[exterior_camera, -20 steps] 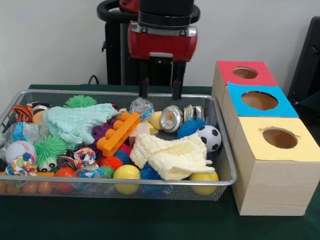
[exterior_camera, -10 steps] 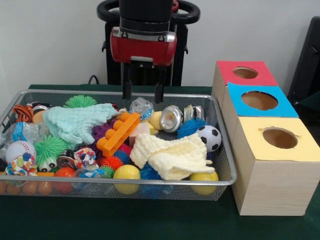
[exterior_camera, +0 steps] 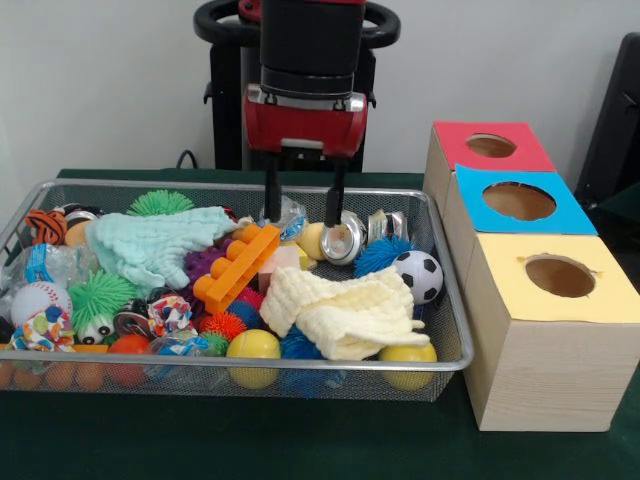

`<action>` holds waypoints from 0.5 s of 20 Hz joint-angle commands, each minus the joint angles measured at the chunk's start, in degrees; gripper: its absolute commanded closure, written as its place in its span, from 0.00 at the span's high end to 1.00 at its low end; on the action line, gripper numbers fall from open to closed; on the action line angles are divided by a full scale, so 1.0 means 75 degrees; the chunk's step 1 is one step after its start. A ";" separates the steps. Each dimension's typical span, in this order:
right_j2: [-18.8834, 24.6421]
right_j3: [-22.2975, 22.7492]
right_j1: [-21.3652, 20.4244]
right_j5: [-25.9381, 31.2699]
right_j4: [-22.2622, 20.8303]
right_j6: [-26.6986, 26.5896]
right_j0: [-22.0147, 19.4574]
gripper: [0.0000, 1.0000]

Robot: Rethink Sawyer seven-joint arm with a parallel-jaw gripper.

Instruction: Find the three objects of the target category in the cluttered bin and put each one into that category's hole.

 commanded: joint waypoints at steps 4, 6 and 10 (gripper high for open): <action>0.0229 0.1011 0.0561 -0.0812 -0.0277 0.1115 0.0056 1.00; 0.0225 0.1056 0.0688 -0.0985 -0.0327 0.1081 0.0015 1.00; 0.0260 0.1274 0.0871 -0.1326 -0.0398 0.1035 -0.0095 1.00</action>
